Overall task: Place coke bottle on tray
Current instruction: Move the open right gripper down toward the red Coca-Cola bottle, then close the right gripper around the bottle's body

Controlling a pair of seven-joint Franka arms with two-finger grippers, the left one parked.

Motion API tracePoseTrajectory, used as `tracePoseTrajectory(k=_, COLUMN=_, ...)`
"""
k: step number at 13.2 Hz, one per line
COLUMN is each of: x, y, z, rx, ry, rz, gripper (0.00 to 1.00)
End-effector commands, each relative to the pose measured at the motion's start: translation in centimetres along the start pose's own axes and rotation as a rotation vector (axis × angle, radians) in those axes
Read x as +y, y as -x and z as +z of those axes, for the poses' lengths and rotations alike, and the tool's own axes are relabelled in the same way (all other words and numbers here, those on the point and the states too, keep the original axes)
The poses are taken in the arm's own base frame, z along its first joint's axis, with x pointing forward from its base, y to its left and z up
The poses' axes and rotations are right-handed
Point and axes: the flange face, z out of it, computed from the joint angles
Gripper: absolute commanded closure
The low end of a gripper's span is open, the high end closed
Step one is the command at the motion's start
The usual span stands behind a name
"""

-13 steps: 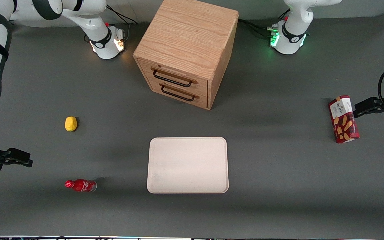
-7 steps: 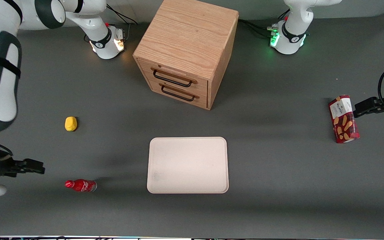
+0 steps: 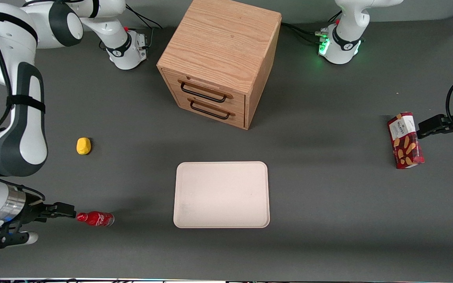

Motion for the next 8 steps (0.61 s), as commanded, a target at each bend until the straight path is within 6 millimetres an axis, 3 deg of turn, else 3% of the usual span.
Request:
tracePoseTrajectory(k=1, x=0.0, y=-0.4, z=2.5, rx=-0.01, ry=-0.031, rz=0.0, gripper=0.0)
tracePoseTrajectory(k=8, x=-0.1, y=0.2, z=7.9, rx=-0.015, ry=-0.028, rz=0.005, gripper=0.0)
